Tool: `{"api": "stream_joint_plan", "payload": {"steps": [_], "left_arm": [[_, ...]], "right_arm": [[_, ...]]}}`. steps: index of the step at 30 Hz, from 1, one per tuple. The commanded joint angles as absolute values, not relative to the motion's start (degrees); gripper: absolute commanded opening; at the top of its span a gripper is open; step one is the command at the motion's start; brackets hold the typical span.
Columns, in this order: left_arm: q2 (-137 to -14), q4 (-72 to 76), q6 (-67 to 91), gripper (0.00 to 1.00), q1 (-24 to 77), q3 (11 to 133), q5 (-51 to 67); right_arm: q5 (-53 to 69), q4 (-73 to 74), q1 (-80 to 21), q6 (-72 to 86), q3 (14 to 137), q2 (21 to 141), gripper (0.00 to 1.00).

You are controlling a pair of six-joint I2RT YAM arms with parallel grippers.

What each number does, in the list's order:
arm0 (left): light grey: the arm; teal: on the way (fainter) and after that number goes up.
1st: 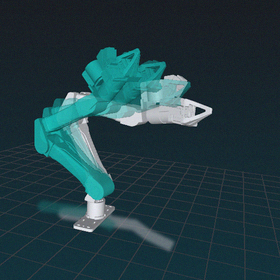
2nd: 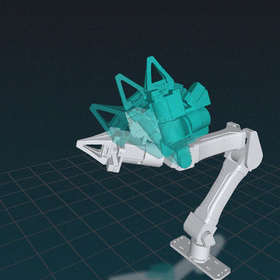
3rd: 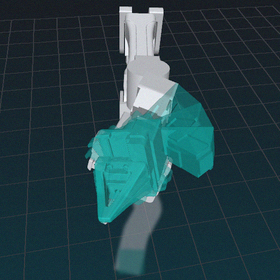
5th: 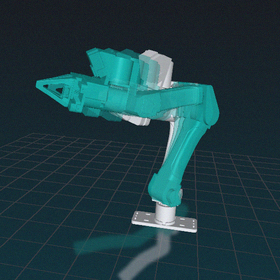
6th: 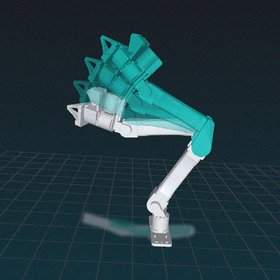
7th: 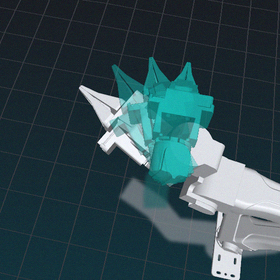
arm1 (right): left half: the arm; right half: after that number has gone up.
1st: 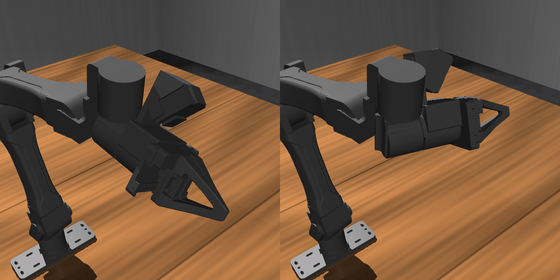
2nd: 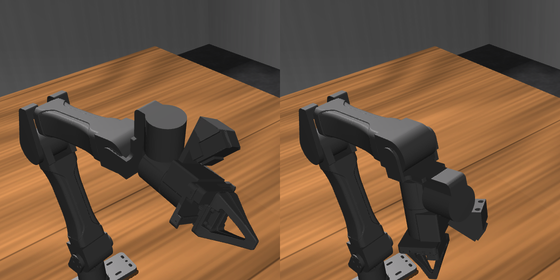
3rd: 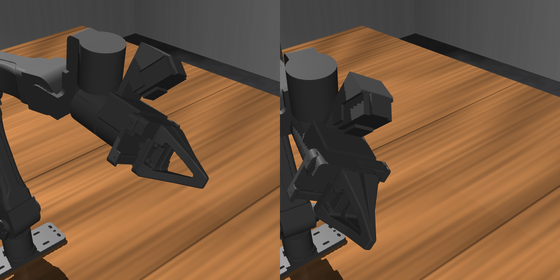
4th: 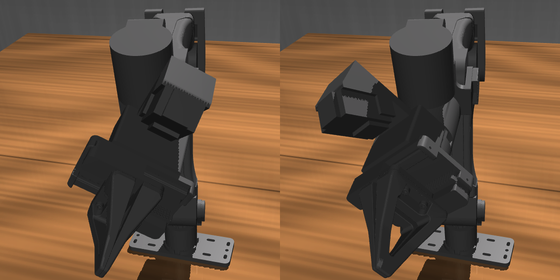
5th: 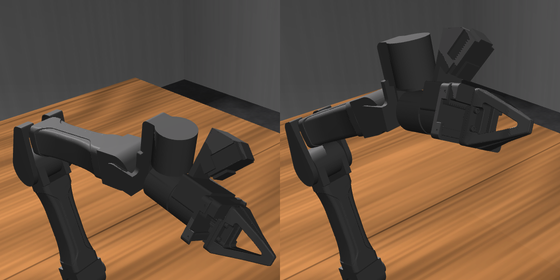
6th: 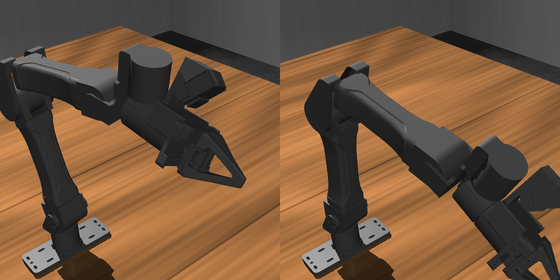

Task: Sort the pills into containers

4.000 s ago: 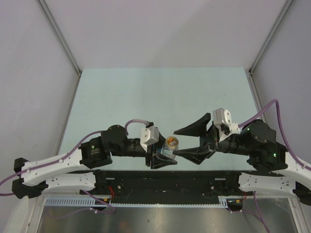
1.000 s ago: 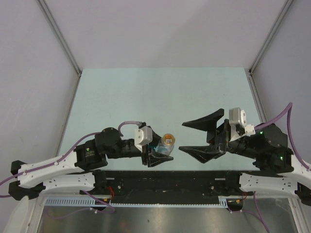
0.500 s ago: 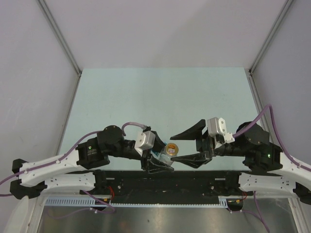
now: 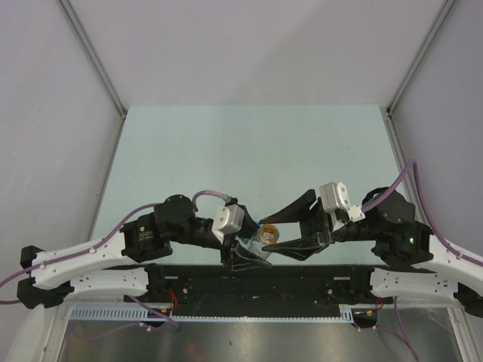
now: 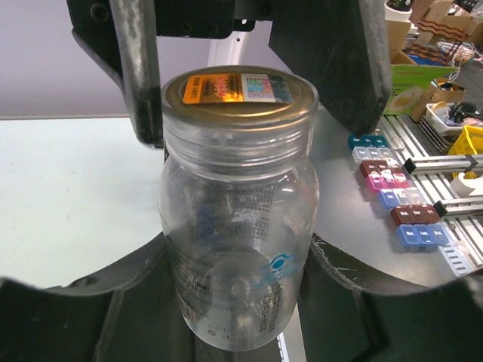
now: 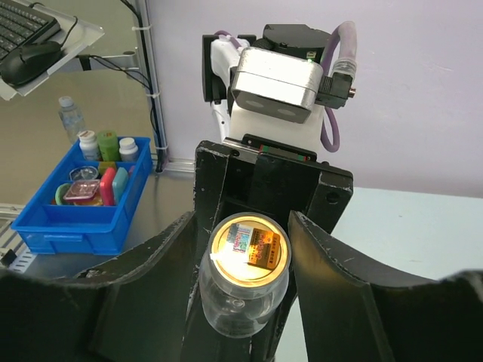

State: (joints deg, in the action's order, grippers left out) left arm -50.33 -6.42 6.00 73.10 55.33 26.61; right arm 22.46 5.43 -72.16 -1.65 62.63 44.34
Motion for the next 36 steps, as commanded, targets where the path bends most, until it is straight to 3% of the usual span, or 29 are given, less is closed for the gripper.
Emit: {"api": "stream_joint_plan", "payload": {"steps": [1,6,10,11,19,29,36], "left_arm": [[-50.0,-3.3,4.6,0.0,73.1,58.0,28.4],[-50.1,-3.5,4.5,0.0,73.1,58.4,28.3],[-50.1,-3.4,4.2,0.0,73.1,58.6,27.5],[-50.1,-3.4,4.3,0.0,73.1,58.7,27.2],[-48.2,-3.6,4.7,0.01,73.1,57.7,14.4],[-48.2,-3.7,1.3,0.0,73.1,55.8,-7.6],[-50.9,-3.7,0.2,0.01,73.1,56.0,-18.8]], "right_arm": [[24.6,2.8,-72.1,-0.3,62.5,45.3,0.55],[25.0,2.8,-72.0,1.3,62.5,45.5,0.46],[25.0,2.8,-72.0,1.7,62.5,45.4,0.29],[24.9,2.9,-72.0,1.8,62.5,45.4,0.21],[8.8,4.7,-72.1,4.9,62.5,46.1,0.0],[-13.3,4.3,-72.9,9.8,62.7,48.3,0.0],[-22.4,3.7,-73.7,12.9,62.7,48.7,0.0]]}}
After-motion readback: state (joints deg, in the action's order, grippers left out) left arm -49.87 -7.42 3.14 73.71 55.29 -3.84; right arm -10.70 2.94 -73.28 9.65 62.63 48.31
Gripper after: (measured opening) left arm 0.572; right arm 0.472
